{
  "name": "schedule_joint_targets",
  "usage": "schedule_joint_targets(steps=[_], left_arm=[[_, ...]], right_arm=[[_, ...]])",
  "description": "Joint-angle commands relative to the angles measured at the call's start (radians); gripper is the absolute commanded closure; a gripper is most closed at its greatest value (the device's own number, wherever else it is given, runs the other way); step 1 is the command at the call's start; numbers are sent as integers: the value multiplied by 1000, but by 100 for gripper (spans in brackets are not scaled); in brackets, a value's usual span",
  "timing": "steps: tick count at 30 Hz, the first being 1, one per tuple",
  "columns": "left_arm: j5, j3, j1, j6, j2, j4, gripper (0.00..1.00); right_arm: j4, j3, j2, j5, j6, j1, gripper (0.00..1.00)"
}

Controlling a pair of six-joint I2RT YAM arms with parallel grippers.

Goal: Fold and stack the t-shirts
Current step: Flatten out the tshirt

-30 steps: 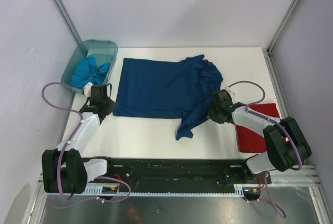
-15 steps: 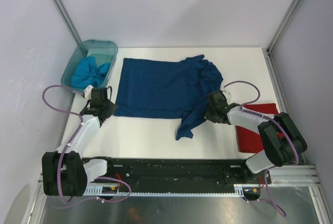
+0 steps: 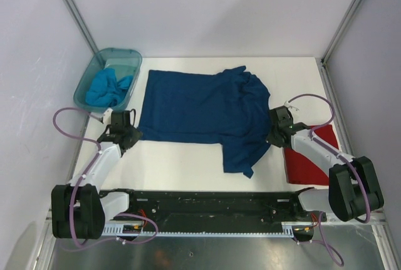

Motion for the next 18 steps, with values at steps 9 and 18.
schedule_joint_targets(steps=[9,18], left_arm=[[-101,67,6,18,59,12,57],[-87,166,5,17,217,42,56]], right_arm=[[-28,17,7,-12,-66,-14,100],[-6,17,25,-33,-75,-21,100]])
